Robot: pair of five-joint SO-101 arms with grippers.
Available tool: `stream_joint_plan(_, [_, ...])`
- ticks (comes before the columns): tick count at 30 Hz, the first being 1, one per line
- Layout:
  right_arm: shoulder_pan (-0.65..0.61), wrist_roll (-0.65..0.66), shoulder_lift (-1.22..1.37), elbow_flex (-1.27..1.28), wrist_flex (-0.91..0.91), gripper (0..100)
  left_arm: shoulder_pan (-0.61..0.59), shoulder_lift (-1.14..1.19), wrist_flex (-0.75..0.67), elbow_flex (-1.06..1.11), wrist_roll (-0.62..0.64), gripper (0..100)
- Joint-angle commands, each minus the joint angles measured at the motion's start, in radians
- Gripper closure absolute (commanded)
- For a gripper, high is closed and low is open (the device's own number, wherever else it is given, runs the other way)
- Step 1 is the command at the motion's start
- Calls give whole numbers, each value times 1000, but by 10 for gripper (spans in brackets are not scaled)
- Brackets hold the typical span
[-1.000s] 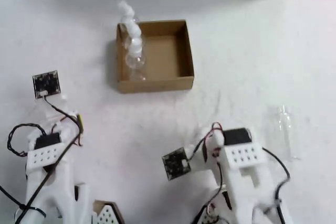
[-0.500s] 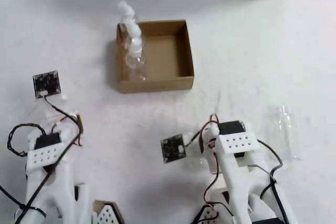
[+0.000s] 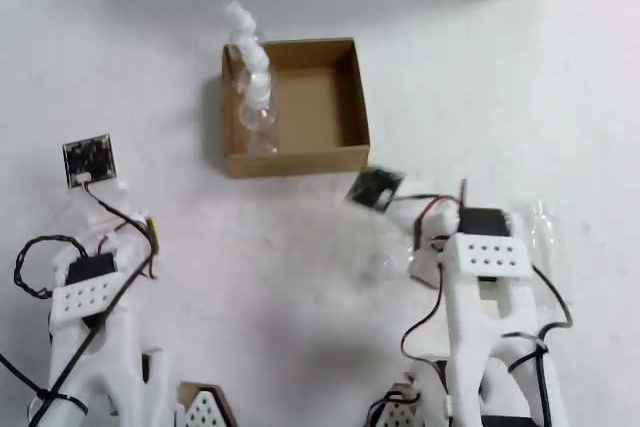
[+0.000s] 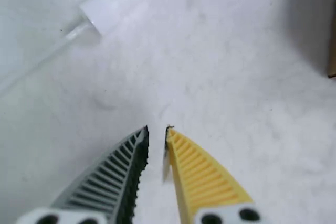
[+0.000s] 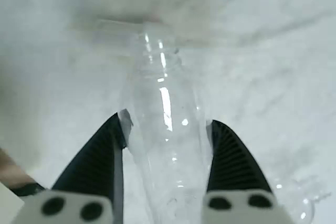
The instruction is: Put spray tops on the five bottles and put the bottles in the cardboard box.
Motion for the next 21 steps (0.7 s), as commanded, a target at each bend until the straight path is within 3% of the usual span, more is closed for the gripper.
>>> stream_joint_plan(1, [119,-233,-4,-71,-8,978,13,4,-37,-5,-11,932])
stream_joint_plan(5, [228,-377,4,-72,-8,974,13,4,-37,-5,-11,932])
stream_joint_plan(13, [414,-443,5,-71,-28,974,13,4,-37,-2,-11,932])
stream_joint_plan(17, [447,-568,7,-66,-130,973,13,4,-37,-2,-11,932])
stream_joint_plan(21, [443,-580,7,-64,-143,969,13,4,-34,-2,-11,932])
